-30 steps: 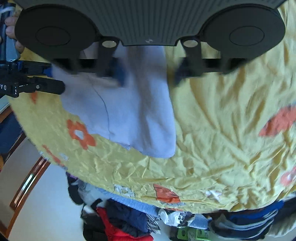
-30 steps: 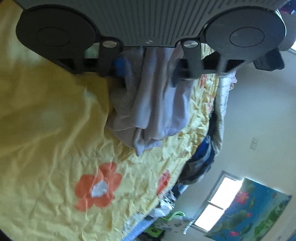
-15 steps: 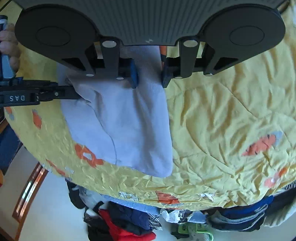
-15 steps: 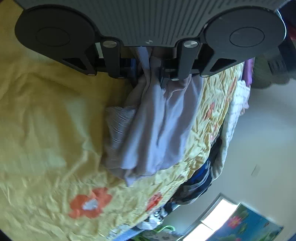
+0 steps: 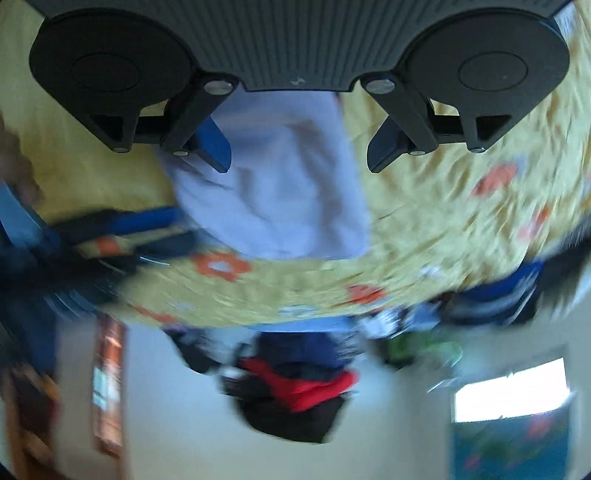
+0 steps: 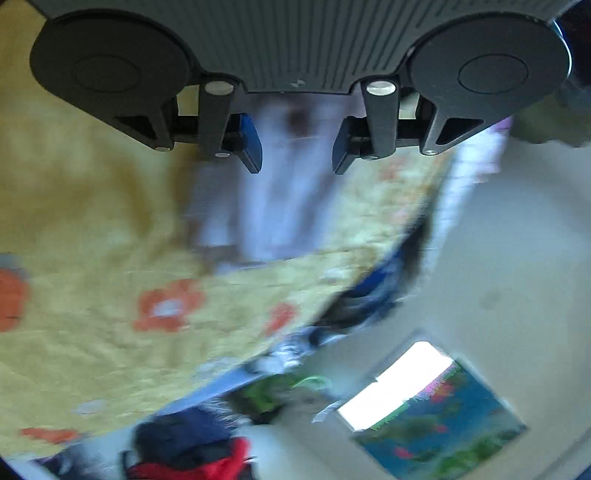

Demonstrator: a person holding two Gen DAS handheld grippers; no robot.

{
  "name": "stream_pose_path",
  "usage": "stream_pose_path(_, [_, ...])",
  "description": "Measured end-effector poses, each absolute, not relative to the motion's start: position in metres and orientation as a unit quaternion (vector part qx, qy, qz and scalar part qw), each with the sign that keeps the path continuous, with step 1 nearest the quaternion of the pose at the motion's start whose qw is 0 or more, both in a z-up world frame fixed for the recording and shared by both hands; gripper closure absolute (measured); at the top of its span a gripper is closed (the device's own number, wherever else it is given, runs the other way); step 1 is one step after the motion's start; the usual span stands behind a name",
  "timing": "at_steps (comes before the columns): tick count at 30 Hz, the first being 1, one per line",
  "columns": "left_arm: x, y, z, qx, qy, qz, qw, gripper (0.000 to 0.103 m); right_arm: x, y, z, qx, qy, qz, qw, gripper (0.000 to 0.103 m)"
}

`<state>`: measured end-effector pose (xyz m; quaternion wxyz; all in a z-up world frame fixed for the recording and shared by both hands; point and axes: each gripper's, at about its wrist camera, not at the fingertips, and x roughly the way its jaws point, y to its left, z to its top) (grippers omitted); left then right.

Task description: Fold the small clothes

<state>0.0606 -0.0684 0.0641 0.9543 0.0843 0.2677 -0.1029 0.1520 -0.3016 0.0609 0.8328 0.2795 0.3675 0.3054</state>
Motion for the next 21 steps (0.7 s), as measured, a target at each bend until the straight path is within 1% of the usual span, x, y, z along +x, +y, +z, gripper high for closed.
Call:
stream_pose_path(1, [0.059, -0.077, 0.059, 0.106, 0.267, -0.107, 0.952, 0.022, 0.157, -0.290, 0.060, 0.269, 0.390, 0.310, 0.824, 0.050])
stream_pose_path(3, [0.056, -0.088, 0.047, 0.134, 0.263, -0.113, 0.949, 0.022, 0.165, -0.274, 0.056, 0.236, 0.416, 0.294, 0.827, 0.053])
stream_pose_path(4, [0.057, -0.091, 0.041, 0.139, 0.273, -0.111, 0.946, 0.022, 0.168, -0.271, 0.054, 0.230, 0.422, 0.290, 0.827, 0.057])
stream_pose_path(7, [0.061, -0.091, 0.031, 0.115, 0.305, -0.115, 0.938, 0.022, 0.176, -0.269, 0.041, 0.224, 0.452, 0.283, 0.816, 0.061])
stream_pose_path(8, [0.062, -0.090, 0.028, 0.110, 0.313, -0.116, 0.936, 0.022, 0.179, -0.267, 0.037, 0.223, 0.460, 0.280, 0.813, 0.069])
stream_pose_path(9, [0.063, -0.090, 0.026, 0.107, 0.317, -0.117, 0.935, 0.022, 0.178, -0.265, 0.033, 0.223, 0.464, 0.285, 0.809, 0.079])
stream_pose_path(10, [0.063, -0.089, 0.024, 0.104, 0.321, -0.116, 0.934, 0.022, 0.177, -0.265, 0.030, 0.222, 0.469, 0.291, 0.804, 0.094])
stream_pose_path(15, [0.069, -0.074, 0.016, 0.055, 0.352, -0.115, 0.927, 0.022, 0.157, -0.280, 0.040, 0.235, 0.425, 0.303, 0.820, 0.097])
stream_pose_path(19, [0.071, -0.070, 0.011, 0.051, 0.360, -0.103, 0.926, 0.022, 0.157, -0.291, 0.015, 0.244, 0.454, 0.269, 0.814, 0.098])
stream_pose_path(21, [0.073, -0.068, 0.012, 0.045, 0.365, -0.101, 0.924, 0.022, 0.153, -0.294, 0.005, 0.257, 0.455, 0.268, 0.809, 0.090])
